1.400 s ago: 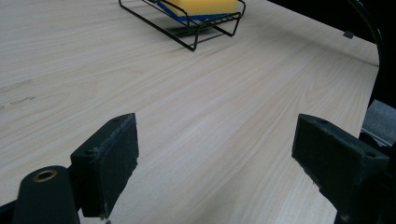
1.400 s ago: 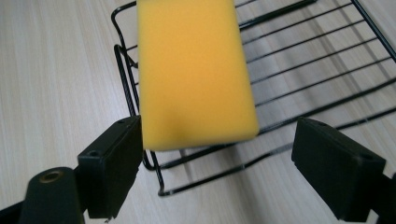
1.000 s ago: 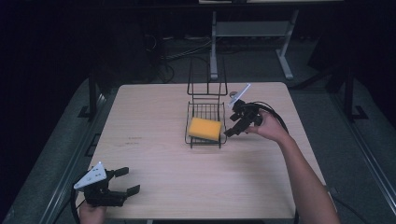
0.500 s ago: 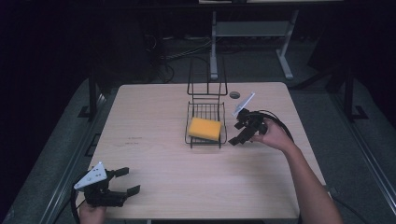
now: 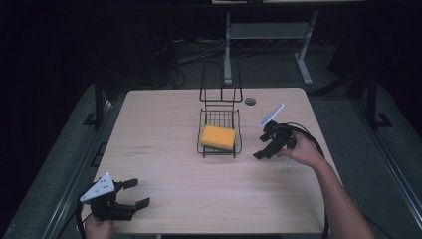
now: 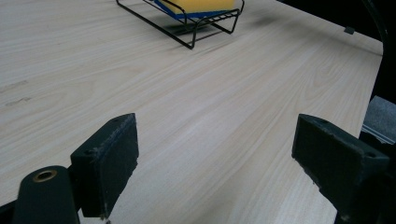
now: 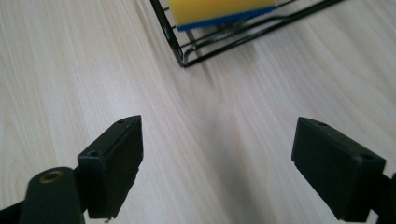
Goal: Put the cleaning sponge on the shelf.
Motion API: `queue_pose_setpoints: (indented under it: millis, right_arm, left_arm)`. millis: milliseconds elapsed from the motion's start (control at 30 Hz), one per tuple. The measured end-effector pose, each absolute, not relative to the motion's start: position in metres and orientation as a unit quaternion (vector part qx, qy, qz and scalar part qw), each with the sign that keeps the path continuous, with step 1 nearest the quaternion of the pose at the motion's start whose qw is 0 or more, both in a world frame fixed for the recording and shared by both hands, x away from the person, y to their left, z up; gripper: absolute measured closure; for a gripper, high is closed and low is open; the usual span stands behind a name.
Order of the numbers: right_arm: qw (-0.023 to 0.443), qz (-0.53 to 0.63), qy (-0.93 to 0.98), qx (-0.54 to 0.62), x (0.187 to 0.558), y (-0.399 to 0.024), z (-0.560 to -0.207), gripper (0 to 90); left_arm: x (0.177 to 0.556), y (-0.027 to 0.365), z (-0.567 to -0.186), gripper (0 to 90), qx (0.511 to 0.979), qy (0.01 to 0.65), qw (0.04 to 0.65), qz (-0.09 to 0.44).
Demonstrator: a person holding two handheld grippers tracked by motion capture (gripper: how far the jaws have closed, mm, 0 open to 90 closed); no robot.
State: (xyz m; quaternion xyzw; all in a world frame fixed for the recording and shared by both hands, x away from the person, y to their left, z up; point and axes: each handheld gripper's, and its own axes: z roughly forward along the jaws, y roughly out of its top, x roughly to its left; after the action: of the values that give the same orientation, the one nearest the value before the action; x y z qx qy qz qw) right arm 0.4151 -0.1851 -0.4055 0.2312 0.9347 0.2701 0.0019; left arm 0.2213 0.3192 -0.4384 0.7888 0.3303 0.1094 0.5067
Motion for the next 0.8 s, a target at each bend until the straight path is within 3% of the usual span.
queue_pose_setpoints:
  millis: [800]
  right_arm:
    - [0.012,0.257,0.933,0.25,0.387,-0.222,-0.418,16.5]
  left_arm:
    - [0.222,0.318,-0.44,14.1,0.793,0.329,0.502,0.104]
